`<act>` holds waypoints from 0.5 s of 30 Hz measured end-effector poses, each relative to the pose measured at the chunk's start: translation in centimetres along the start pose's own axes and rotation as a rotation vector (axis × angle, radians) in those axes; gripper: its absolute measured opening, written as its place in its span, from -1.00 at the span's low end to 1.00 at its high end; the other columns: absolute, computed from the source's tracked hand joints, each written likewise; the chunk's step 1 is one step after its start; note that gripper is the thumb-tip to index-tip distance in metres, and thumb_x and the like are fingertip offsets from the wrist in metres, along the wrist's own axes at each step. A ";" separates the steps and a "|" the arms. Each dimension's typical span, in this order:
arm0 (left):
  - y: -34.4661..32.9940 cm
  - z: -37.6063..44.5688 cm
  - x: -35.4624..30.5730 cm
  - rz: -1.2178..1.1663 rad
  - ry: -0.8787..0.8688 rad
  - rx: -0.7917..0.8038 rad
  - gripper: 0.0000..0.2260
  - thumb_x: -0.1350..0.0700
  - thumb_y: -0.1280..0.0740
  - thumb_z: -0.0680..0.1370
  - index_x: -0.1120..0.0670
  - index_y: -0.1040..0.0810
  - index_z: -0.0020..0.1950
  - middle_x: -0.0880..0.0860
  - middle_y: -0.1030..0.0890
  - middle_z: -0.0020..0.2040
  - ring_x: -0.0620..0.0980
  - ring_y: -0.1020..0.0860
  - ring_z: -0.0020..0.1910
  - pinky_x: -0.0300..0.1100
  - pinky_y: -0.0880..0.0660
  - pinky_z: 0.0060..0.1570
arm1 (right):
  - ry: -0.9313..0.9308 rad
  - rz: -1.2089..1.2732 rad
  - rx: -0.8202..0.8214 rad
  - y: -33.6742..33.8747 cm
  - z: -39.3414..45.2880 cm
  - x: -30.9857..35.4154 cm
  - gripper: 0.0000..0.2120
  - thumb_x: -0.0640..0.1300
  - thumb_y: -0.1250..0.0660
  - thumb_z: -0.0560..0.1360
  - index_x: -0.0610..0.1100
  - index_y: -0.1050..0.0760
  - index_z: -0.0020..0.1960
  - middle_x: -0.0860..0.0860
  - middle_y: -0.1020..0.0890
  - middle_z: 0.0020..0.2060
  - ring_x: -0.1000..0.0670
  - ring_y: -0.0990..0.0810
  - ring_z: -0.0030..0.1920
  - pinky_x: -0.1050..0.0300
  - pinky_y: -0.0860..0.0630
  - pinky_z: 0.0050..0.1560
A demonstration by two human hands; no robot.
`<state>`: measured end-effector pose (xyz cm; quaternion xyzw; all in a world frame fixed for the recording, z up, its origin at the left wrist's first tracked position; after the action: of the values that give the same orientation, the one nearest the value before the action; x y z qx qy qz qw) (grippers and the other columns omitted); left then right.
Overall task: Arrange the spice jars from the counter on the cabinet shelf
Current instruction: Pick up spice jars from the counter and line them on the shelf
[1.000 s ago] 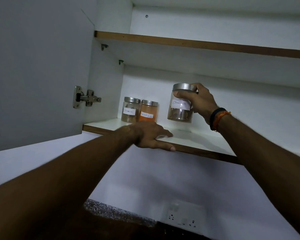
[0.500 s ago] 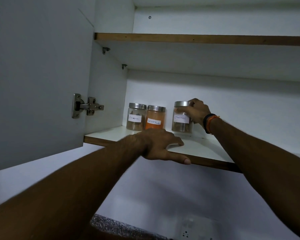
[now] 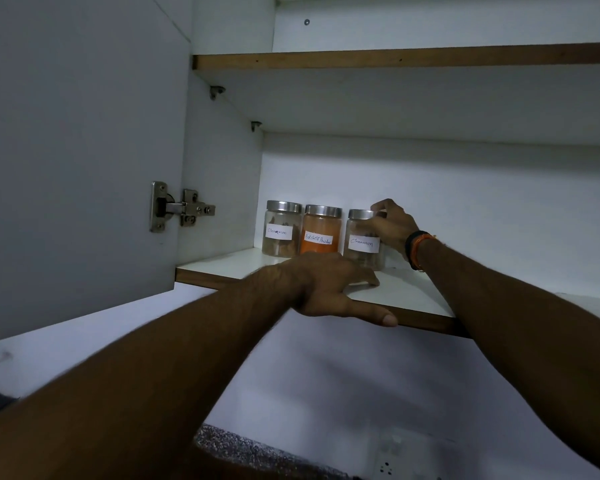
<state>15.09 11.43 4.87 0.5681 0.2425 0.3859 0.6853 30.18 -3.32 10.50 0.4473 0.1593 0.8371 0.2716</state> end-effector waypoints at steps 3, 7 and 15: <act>0.0 -0.1 -0.1 -0.012 0.000 -0.002 -0.33 -0.40 -0.15 0.53 -0.07 -0.31 0.54 -0.03 -0.36 0.54 0.04 -0.33 0.49 0.06 -0.28 0.43 | 0.033 -0.004 -0.014 0.2 0.2 -0.2 -0.58 -0.03 -0.49 0.44 -0.06 -0.41 0.21 0.01 -0.57 0.01 -0.06 -0.54 0.01 0.24 -0.40 -0.24; 0.1 -0.1 -0.1 -0.019 0.005 -0.015 -0.34 -0.41 -0.16 0.53 -0.07 -0.33 0.53 -0.04 -0.37 0.53 0.02 -0.35 0.48 0.06 -0.30 0.42 | 0.084 -0.028 -0.022 0.2 0.4 -0.3 -0.63 -0.06 -0.52 0.43 -0.07 -0.43 0.13 0.01 -0.56 -0.03 -0.06 -0.55 -0.04 0.28 -0.38 -0.28; 0.1 -0.2 -0.1 -0.017 0.011 -0.011 -0.33 -0.41 -0.15 0.52 -0.05 -0.34 0.52 -0.04 -0.40 0.51 0.02 -0.38 0.45 0.05 -0.31 0.41 | 0.079 -0.094 -0.021 0.1 0.4 -0.5 -0.41 -0.03 -0.52 0.42 -0.15 -0.40 0.37 -0.14 -0.54 0.21 -0.18 -0.57 0.15 0.05 -0.54 0.09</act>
<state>14.88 11.48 4.87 0.5603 0.2488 0.3844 0.6902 30.77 -3.72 10.43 0.4031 0.1822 0.8420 0.3088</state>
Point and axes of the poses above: each hand's wrist, its own z-axis towards the middle knuckle, its own y-axis out of the back of the hand, x = y × z, the point moved 3 cm from there along z, towards the middle knuckle
